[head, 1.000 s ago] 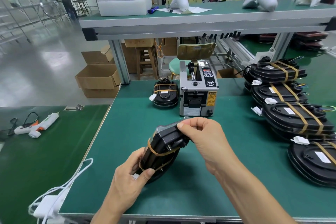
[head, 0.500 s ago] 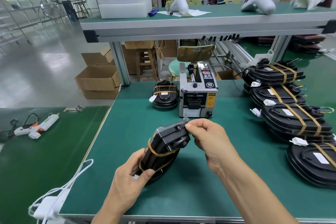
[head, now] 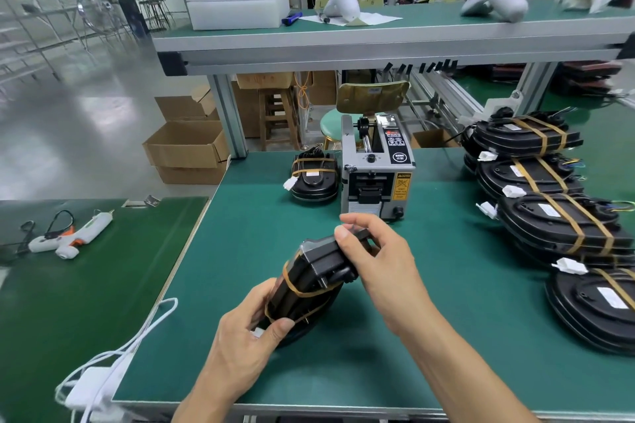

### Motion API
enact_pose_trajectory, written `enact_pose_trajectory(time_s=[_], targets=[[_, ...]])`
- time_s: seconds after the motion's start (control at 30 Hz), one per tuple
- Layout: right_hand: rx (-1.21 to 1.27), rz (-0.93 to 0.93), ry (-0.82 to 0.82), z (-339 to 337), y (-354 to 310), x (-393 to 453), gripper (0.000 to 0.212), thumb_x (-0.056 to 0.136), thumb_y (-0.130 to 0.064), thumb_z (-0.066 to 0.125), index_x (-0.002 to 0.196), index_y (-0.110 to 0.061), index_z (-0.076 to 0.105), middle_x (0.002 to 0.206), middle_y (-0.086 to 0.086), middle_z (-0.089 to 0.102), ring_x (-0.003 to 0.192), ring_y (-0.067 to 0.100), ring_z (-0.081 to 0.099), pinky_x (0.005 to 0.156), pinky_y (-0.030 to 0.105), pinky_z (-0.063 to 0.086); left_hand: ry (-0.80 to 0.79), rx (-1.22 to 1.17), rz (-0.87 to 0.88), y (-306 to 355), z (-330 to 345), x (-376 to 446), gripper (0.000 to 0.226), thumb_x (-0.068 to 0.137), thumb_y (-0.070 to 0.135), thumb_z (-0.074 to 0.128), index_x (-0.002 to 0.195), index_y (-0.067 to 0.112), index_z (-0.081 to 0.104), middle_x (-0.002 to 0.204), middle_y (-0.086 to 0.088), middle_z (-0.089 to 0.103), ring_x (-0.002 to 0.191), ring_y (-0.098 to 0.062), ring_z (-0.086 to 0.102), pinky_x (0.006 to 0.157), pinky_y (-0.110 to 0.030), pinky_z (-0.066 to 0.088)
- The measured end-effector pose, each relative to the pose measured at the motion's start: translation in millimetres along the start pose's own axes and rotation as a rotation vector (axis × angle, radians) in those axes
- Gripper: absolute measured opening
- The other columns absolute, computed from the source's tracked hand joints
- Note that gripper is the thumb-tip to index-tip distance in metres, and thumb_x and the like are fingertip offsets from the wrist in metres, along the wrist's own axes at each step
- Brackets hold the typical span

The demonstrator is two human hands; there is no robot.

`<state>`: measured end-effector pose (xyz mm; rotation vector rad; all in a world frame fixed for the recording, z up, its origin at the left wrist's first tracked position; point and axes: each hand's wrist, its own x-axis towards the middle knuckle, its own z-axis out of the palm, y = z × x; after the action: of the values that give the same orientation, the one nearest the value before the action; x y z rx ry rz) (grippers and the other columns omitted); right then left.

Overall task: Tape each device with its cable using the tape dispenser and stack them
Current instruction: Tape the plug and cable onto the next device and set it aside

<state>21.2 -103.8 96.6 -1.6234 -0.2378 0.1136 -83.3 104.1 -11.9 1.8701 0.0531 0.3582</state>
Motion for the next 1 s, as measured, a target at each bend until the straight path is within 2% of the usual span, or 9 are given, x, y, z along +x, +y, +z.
enact_pose_trajectory(time_s=[0.17,0.37,0.43,0.57,0.67,0.73,0.83,0.9,1.0], targets=[[0.058,0.007,0.037,8.0,1.1,5.6,0.022,0.081,-0.053,0.072,0.097,-0.037,0.073,0.086,-0.018,0.071,0.073,0.002,0.060,0.076,0.031,0.051,0.013,-0.003,-0.008,1.5,-0.7,0.3,0.062,0.086,0.076,0.074,0.142,0.052,0.060,0.134,0.008,0.075,0.124,-0.014,0.072,0.102,-0.026,0.055],[0.186,0.074,0.071,16.3,2.0,8.5,0.006,0.093,-0.039,0.069,0.089,-0.035,0.073,0.081,-0.013,0.067,0.077,0.013,0.055,0.072,0.032,0.045,0.013,-0.021,-0.017,6.1,0.6,1.2,0.061,0.085,0.077,0.074,0.140,0.055,0.061,0.134,0.010,0.076,0.123,-0.014,0.073,0.103,-0.024,0.055],[0.179,0.091,0.050,14.8,1.0,7.9,0.012,0.095,-0.045,0.066,0.091,-0.036,0.073,0.084,-0.008,0.068,0.077,0.012,0.054,0.072,0.032,0.043,0.010,-0.014,-0.014,5.6,0.0,0.5,0.061,0.085,0.077,0.074,0.140,0.055,0.061,0.133,0.009,0.076,0.123,-0.014,0.073,0.103,-0.024,0.055],[0.155,0.036,0.002,12.9,0.8,4.6,0.027,0.078,-0.058,0.073,0.095,-0.036,0.074,0.080,-0.017,0.068,0.073,0.002,0.059,0.072,0.026,0.045,0.013,-0.014,-0.012,5.3,-0.8,0.7,0.062,0.082,0.079,0.075,0.138,0.057,0.061,0.133,0.010,0.076,0.124,-0.015,0.073,0.104,-0.026,0.055],[0.159,0.019,0.029,14.8,3.1,3.9,0.026,0.080,-0.056,0.072,0.094,-0.035,0.076,0.080,-0.016,0.069,0.076,0.005,0.060,0.074,0.030,0.047,0.013,-0.017,-0.011,4.6,-0.9,0.6,0.063,0.082,0.079,0.075,0.139,0.056,0.061,0.133,0.010,0.076,0.125,-0.013,0.072,0.104,-0.026,0.055],[0.142,0.057,0.031,14.3,4.1,6.2,0.032,0.084,-0.062,0.059,0.099,-0.039,0.075,0.085,-0.015,0.069,0.082,0.009,0.062,0.079,0.035,0.050,0.007,-0.021,-0.013,4.9,-0.6,0.2,0.063,0.083,0.079,0.074,0.140,0.055,0.061,0.134,0.010,0.075,0.125,-0.013,0.072,0.105,-0.026,0.055],[0.230,0.147,-0.042,6.3,4.2,12.1,0.040,0.086,-0.070,0.045,0.114,-0.055,0.069,0.106,-0.013,0.074,0.112,0.008,0.065,0.104,0.039,0.048,0.007,-0.021,-0.027,5.8,-0.6,0.3,0.062,0.084,0.079,0.073,0.140,0.056,0.060,0.134,0.010,0.075,0.121,-0.011,0.073,0.099,-0.023,0.057],[0.249,0.141,-0.099,-0.3,6.7,13.9,0.044,0.082,-0.073,0.051,0.117,-0.051,0.066,0.114,-0.013,0.074,0.118,0.004,0.063,0.110,0.041,0.045,0.010,-0.019,-0.045,6.4,-0.9,1.1,0.061,0.084,0.080,0.072,0.140,0.058,0.059,0.134,0.011,0.075,0.117,-0.009,0.074,0.091,-0.020,0.058],[0.182,0.097,-0.156,-4.7,15.0,12.5,0.043,0.083,-0.058,0.067,0.120,-0.037,0.068,0.112,-0.013,0.074,0.109,0.008,0.065,0.112,0.045,0.045,0.006,-0.021,-0.045,2.8,-1.7,1.2,0.061,0.087,0.076,0.073,0.142,0.054,0.060,0.137,0.010,0.074,0.123,-0.011,0.072,0.097,-0.020,0.056]])
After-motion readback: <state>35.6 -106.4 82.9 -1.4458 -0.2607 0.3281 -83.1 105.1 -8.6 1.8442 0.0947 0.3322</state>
